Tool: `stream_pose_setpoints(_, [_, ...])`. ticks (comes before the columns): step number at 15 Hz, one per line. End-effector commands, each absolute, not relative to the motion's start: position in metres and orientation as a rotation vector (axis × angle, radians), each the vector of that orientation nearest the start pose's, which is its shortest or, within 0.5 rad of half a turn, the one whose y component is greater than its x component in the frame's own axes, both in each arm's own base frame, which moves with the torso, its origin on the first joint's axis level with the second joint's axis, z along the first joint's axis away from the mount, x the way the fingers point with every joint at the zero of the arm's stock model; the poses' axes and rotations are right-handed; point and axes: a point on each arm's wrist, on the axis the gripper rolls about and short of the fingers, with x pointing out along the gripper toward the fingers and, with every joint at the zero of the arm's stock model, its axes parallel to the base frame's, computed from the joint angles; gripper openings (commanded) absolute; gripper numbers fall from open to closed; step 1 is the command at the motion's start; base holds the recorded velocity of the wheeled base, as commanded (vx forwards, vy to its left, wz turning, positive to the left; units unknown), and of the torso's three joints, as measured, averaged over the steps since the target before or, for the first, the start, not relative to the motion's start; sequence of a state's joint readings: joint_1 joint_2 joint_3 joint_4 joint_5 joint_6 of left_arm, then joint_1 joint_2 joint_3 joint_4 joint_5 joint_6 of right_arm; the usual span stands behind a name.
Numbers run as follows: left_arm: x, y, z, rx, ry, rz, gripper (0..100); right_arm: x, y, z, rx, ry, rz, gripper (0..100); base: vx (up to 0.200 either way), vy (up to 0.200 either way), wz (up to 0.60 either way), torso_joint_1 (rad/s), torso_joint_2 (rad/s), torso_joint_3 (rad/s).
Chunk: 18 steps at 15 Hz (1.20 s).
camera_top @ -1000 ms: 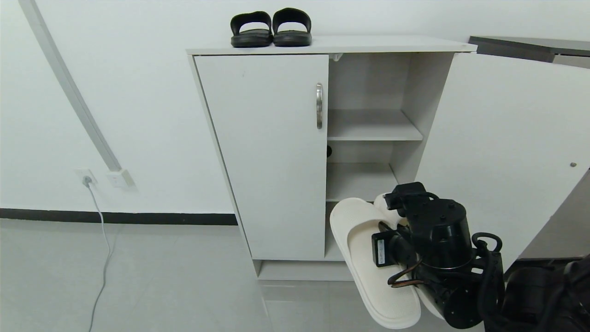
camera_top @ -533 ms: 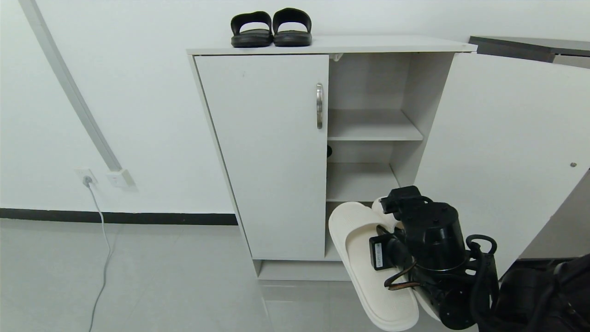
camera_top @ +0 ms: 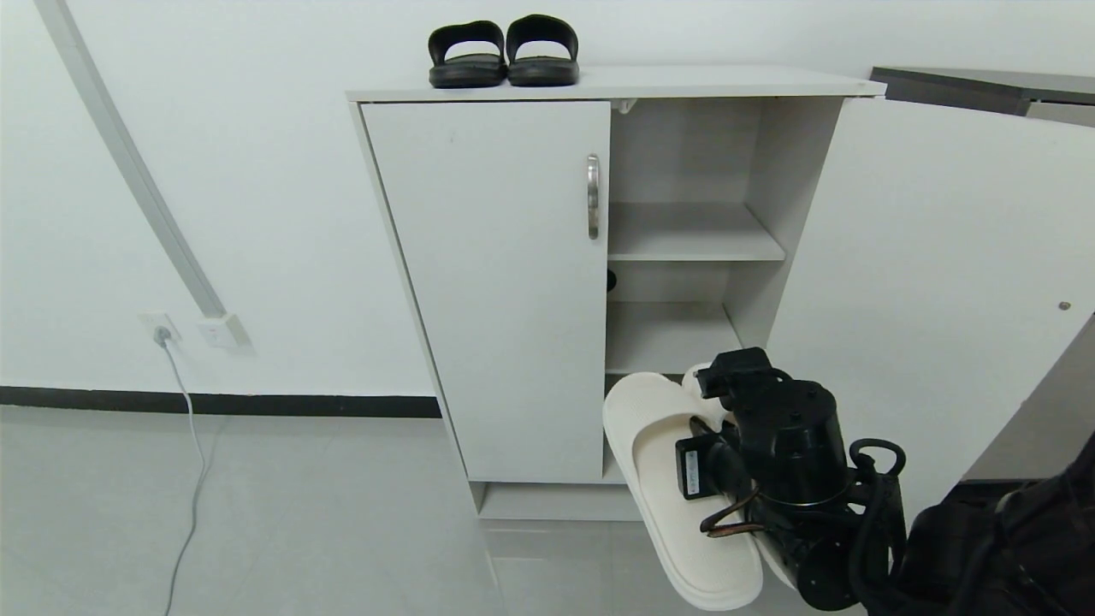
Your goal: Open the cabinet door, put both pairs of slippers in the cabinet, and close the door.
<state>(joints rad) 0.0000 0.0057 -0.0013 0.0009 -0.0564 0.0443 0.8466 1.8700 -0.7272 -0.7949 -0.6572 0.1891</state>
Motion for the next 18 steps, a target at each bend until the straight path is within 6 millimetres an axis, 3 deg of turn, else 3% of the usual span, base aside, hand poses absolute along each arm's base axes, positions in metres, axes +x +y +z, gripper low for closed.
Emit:
stream_pose_setpoints(1, [-0.023, -0.001, 0.076, 0.038, -0.001, -0.058, 0, 0.232, 0.242, 0.127, -0.032, 0.256, 0.159, 0, 0.0, 0.0, 0.0, 0.0, 0.0, 0.0])
stream_pose_setpoints(7, [-0.023, -0.001, 0.076, 0.032, -0.001, -0.06, 0, 0.267, 0.299, 0.129, 0.022, 0.141, -0.025, 0, 0.0, 0.0, 0.0, 0.0, 0.0, 0.0])
stream_pose_setpoints(11, [-0.023, -0.001, 0.076, 0.032, -0.001, -0.06, 0, 0.273, 0.293, 0.127, 0.054, 0.143, -0.054, 0, 0.0, 0.0, 0.0, 0.0, 0.0, 0.0])
stream_pose_setpoints(18, [-0.023, -0.001, 0.076, 0.032, -0.001, -0.06, 0, 0.281, 0.287, 0.119, 0.046, 0.156, -0.08, 0, 0.0, -0.2, 0.0, 0.004, 0.0, 0.003])
